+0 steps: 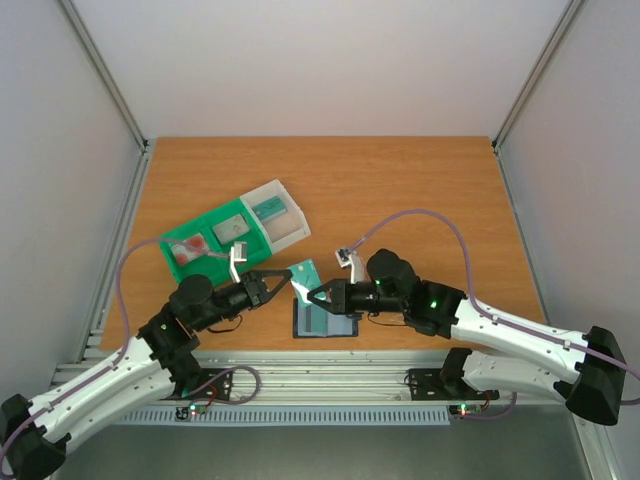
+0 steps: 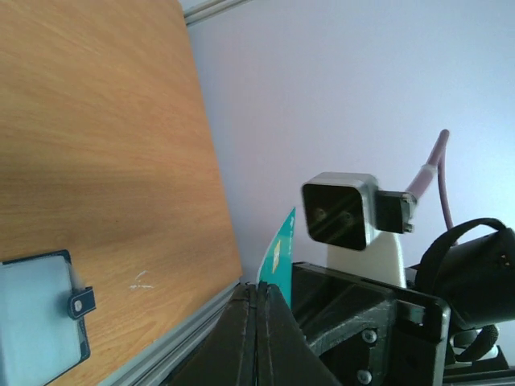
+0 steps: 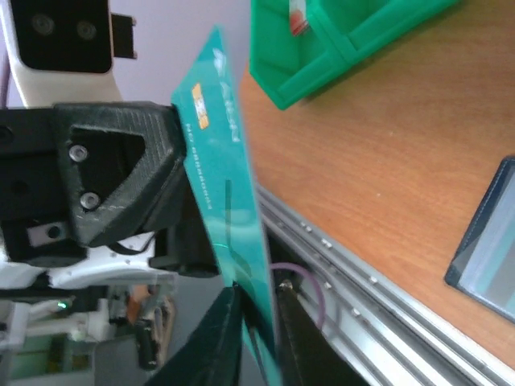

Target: Take the credit cards out of the card holder

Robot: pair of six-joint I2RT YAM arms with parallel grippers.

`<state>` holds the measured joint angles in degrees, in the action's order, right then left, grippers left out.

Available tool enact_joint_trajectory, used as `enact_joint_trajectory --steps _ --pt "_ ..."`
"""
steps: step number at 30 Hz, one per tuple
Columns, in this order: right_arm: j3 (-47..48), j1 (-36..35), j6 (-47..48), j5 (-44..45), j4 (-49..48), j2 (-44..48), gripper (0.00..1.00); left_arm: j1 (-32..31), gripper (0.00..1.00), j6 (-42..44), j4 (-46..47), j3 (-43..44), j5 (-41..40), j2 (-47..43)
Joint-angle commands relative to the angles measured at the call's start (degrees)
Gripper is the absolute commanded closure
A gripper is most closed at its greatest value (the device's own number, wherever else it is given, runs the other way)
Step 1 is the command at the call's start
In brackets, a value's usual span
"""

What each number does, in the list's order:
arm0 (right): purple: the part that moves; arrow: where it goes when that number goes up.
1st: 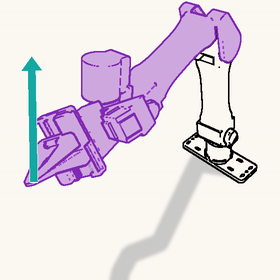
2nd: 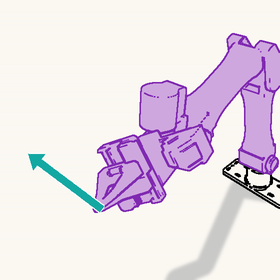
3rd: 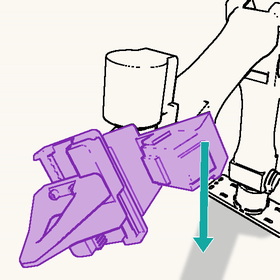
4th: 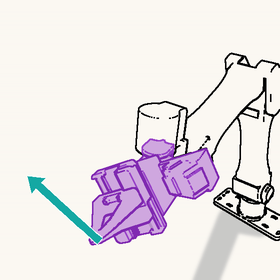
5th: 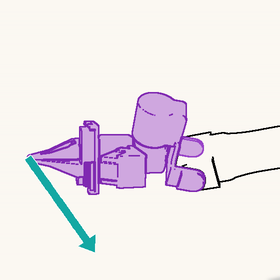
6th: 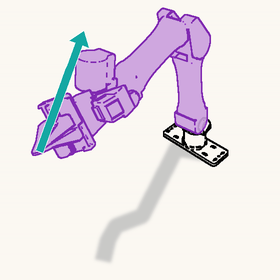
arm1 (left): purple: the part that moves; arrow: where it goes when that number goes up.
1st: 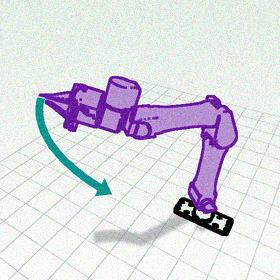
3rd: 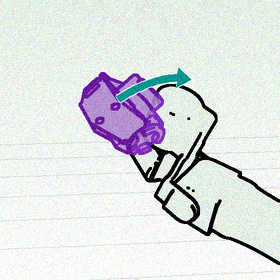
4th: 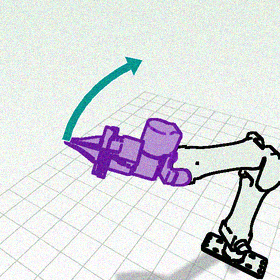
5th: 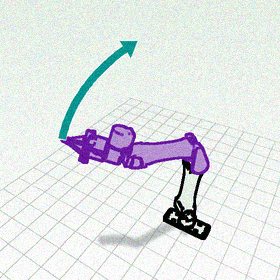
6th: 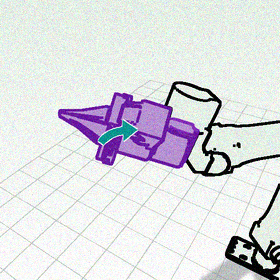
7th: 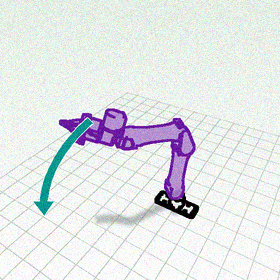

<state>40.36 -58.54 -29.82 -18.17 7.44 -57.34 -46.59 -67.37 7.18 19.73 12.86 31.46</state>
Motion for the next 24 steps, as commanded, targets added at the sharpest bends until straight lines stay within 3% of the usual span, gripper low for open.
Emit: enact_joint_trajectory --steps 1,6,9,16,24 --pt "-1.77 0.10 5.99 -0.10 -0.94 2.58 0.98 0.01 0.98 -0.60 5.25 -0.83 1.09 0.71" --pt "-1.49 0.10 16.76 -4.21 6.67 7.74 0.99 0.00 0.60 6.92 -10.51 5.57 3.67 -0.99" --pt "-1.59 0.10 22.31 -8.04 12.52 10.94 0.99 0.01 0.50 14.24 -18.92 9.94 8.17 -1.96" --pt "-0.31 0.13 30.85 -21.10 21.87 14.82 0.99 -0.04 0.44 27.68 -30.28 17.32 26.05 3.32" --pt "4.26 0.10 33.01 -23.34 23.72 11.37 0.99 0.00 0.47 31.75 -26.30 16.93 37.99 8.70"
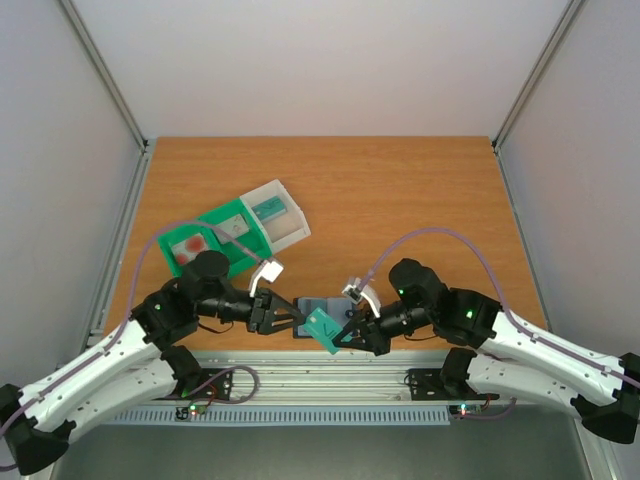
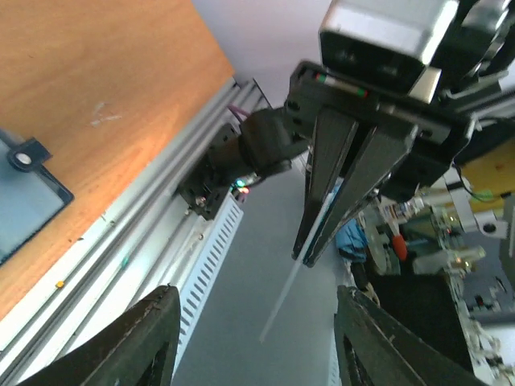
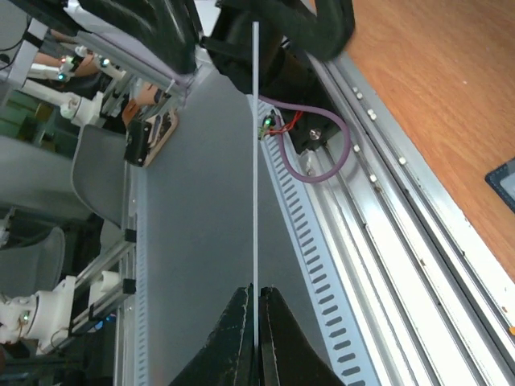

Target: Take the credit cards out of the card holder

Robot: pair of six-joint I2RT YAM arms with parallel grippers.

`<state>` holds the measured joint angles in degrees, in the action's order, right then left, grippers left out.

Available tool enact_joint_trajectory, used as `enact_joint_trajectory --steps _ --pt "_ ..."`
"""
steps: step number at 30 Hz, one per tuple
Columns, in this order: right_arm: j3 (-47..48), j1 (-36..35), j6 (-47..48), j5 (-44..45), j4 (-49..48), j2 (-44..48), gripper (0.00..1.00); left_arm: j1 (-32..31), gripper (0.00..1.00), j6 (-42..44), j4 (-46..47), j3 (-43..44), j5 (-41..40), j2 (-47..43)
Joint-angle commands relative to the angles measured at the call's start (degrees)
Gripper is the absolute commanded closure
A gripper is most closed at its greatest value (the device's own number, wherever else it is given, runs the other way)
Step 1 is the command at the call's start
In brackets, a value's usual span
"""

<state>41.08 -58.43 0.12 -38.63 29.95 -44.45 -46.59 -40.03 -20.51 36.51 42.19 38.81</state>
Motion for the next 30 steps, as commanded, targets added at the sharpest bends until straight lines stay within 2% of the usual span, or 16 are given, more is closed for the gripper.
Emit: enact_joint_trajectory --steps 1,3,5,6,12,15,17,20,21,24,27,30 --pt "3.94 -0.01 3.31 -2.90 1.14 -2.08 0.99 0.01 0.47 4.85 1.50 0.28 9.36 1.80" --pt "4.22 0.00 3.33 -3.09 0.48 -2.92 0.99 0.00 0.49 5.05 2.71 0.40 10.31 2.36" --pt "4.22 -0.01 3.17 -3.24 -0.27 -3.36 0.99 -0.02 0.57 5.02 3.05 0.43 10.33 2.85" --pt "4.18 -0.01 3.18 -3.35 -0.53 -3.52 0.99 -0.04 0.65 5.08 3.03 0.38 10.24 3.07" --pt "3.60 -0.01 3.97 -1.02 0.48 -3.63 0.99 0.00 0.99 5.24 2.60 0.17 9.21 3.24" --pt "3.57 -0.01 3.92 0.22 1.14 -3.64 0.97 0.01 1.00 6.16 0.10 0.60 5.79 2.65" --pt "3.78 -0.01 3.53 1.59 1.43 -3.43 0.91 -0.01 0.99 6.23 -0.18 0.48 3.89 1.83" --pt "3.96 -0.01 2.55 6.90 2.26 -2.45 0.75 -0.02 1.00 6.23 -1.19 0.73 -0.02 1.08" --pt "3.92 -0.01 2.07 8.58 2.44 -1.91 0.64 -0.04 1.00 6.27 -1.67 0.92 -1.65 0.83" --pt "3.58 -0.01 0.92 14.27 2.95 -0.31 0.41 -0.01 1.00 6.79 -4.34 2.01 -7.40 0.59" --pt "3.57 -0.01 0.12 20.00 4.20 1.09 0.13 0.07 1.00 7.54 -6.89 3.84 -13.37 0.70" --pt "3.65 -0.01 -2.33 25.35 5.59 3.05 0.02 0.13 1.00 7.77 -8.83 5.79 -21.82 0.75"
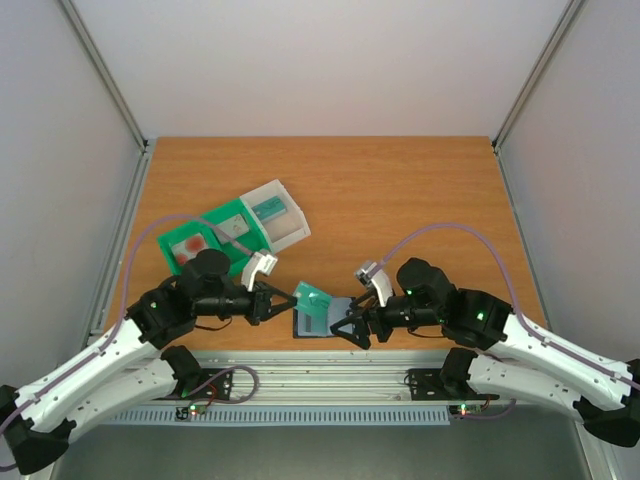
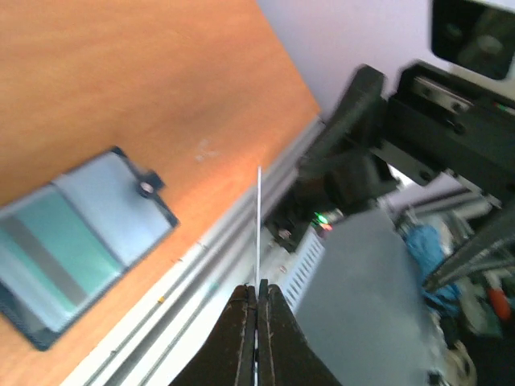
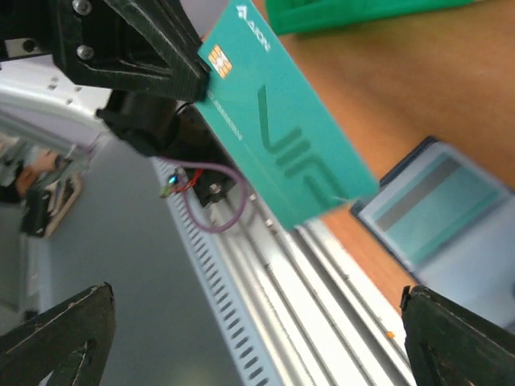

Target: Take the credit cards out of the card holder

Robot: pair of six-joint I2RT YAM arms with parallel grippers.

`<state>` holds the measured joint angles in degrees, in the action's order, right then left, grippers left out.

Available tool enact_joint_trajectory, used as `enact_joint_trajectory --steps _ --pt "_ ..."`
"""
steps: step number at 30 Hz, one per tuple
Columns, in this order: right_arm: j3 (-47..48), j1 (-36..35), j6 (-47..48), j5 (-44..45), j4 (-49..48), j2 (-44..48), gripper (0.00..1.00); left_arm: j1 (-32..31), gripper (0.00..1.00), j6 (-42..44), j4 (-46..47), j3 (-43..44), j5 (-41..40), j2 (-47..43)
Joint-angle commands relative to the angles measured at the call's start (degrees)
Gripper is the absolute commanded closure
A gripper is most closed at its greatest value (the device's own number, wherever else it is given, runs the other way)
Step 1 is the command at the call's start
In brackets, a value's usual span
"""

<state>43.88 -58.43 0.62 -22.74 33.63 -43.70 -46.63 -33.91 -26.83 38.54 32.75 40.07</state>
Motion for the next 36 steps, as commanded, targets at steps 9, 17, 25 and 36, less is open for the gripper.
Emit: enact_joint_trajectory --steps 9,17,25,36 --pt "0.19 -0.01 -5.39 16.35 3.13 7.24 0.02 3.37 1.00 -2.48 -7.07 7.77 -44.86 3.28" --pt "-1.07 -0.01 -7.82 14.93 1.34 7.07 0.01 12.69 1.00 -4.21 -0.84 12.04 -40.66 15.46" --pt "-0.78 -0.01 -8.41 14.23 0.64 5.74 0.02 20.06 0.99 -13.68 9.88 14.27 -36.81 28.35" --pt "0.13 0.01 -8.71 14.15 0.97 2.93 0.02 22.26 1.00 -22.40 14.03 20.47 -45.20 43.60"
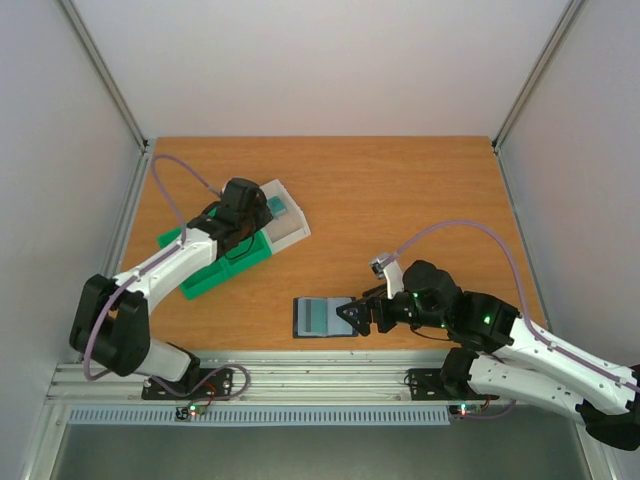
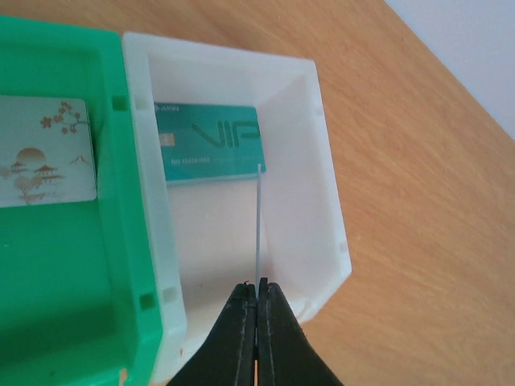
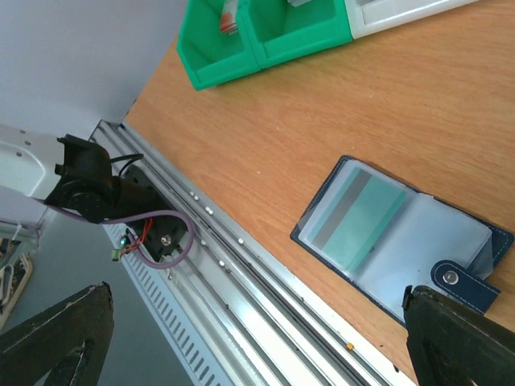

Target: Take the credit cards out of the card holder

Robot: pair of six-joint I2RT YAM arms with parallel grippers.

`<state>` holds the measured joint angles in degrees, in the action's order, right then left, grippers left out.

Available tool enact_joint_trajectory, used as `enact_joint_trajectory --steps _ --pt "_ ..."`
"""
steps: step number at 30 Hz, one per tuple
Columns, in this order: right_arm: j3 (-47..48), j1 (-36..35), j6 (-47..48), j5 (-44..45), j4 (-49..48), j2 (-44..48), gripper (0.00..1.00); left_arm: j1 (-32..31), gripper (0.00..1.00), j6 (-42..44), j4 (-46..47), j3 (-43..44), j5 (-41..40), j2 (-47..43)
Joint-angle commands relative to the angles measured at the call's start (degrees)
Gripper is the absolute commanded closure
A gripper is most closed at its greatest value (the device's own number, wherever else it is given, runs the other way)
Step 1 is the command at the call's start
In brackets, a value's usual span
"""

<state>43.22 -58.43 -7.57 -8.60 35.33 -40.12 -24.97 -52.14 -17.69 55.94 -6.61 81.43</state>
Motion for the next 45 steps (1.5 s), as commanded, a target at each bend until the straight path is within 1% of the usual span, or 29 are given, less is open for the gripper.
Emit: enact_joint_trajectory --steps 1,4,15,21,25,41,43,45 --pt "1.06 0.03 -0.38 -0.09 -0.60 -1.00 0.02 0.81 1.00 -5.11 5.22 3.17 -6.49 2.91" --pt "2.37 0.03 -0.10 -0.23 0.39 -1.96 0.02 1.30 0.99 -7.90 5.87 3.82 -7.01 5.19" --pt "3.12 0.00 -0.58 -0.36 0.50 -2.86 0.02 2.75 1.00 -9.88 7.81 5.94 -6.40 11.47" --pt "3.28 -0.01 -0.91 0.16 1.61 -2.19 0.01 3.09 1.00 -9.85 10.68 5.99 -4.92 13.92" --pt "3.32 0.01 -1.21 0.40 2.08 -1.92 0.02 3.15 1.00 -9.49 11.85 6.49 -5.31 15.39" --pt "3.12 -0.01 -1.29 0.89 2.74 -1.73 0.02 3.35 0.99 -8.51 11.81 8.96 -7.18 20.00" --pt "3.10 -0.01 -1.29 0.87 2.69 -1.72 0.02 3.35 0.98 -8.44 11.74 9.45 -7.10 20.67" --pt "3.10 0.00 -1.22 0.95 2.77 -1.63 0.02 3.35 0.94 -8.09 11.58 9.90 -7.02 21.32"
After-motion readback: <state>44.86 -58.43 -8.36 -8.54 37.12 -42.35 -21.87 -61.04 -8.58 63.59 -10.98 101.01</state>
